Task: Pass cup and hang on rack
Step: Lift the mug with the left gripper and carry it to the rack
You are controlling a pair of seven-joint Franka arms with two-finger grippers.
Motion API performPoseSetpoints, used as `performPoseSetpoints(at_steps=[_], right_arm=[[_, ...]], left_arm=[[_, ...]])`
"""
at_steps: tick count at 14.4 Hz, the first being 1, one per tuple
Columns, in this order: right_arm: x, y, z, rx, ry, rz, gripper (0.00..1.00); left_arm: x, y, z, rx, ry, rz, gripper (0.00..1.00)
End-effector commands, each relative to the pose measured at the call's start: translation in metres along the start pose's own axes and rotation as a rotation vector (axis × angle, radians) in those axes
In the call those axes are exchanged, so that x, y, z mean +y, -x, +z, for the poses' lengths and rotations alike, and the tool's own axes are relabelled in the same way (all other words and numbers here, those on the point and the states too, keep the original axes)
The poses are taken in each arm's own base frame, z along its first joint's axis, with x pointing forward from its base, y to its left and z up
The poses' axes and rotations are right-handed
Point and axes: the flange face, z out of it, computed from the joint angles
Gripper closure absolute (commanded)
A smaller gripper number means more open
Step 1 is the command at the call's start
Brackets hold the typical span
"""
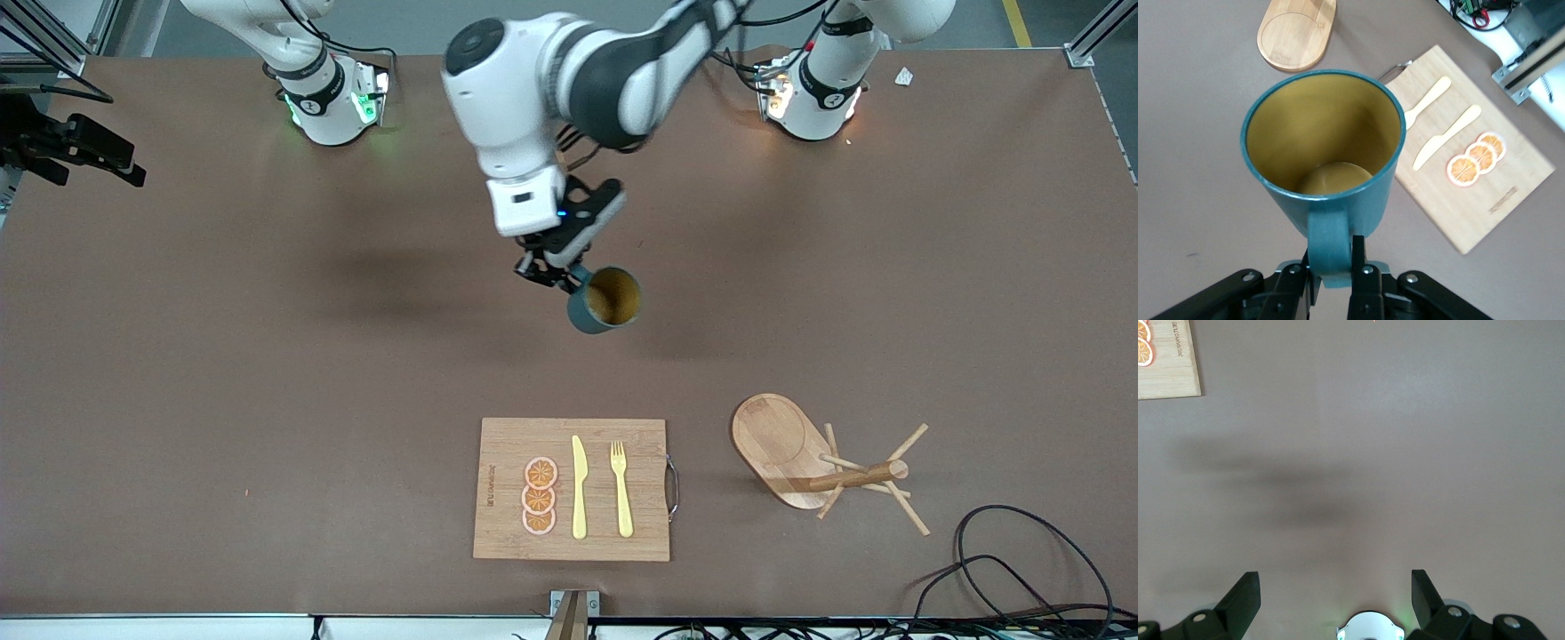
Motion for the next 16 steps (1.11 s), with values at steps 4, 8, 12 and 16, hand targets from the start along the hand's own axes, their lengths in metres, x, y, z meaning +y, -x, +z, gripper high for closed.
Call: performPoseSetpoints(at_steps=[4,8,12,16], right_arm=[[-0.012,0.001,-0.004,0.004,-0.003,-0.027,0.0],[-0.011,-0.001,-0.005,0.026,-0.006,-0.03,0.0],[-0.014,0.0,-0.006,0.028,0.008,-0.1,0.0],[-0.008,0.0,-0.006,0.027,0.028,-0.168,0.0]], left_arm=[[-0.025,-0.188,-0.028,-0.315,0.036,-0.095,1.0],[-0.045,-0.293,-0.005,-0.522,0.099,-0.19,1.0],[-0.074,-0.391,0.03,-0.771,0.229,-0.306,1.0],[-0.089,-0.437,0.07,-0.891,0.299,-0.364,1.0]])
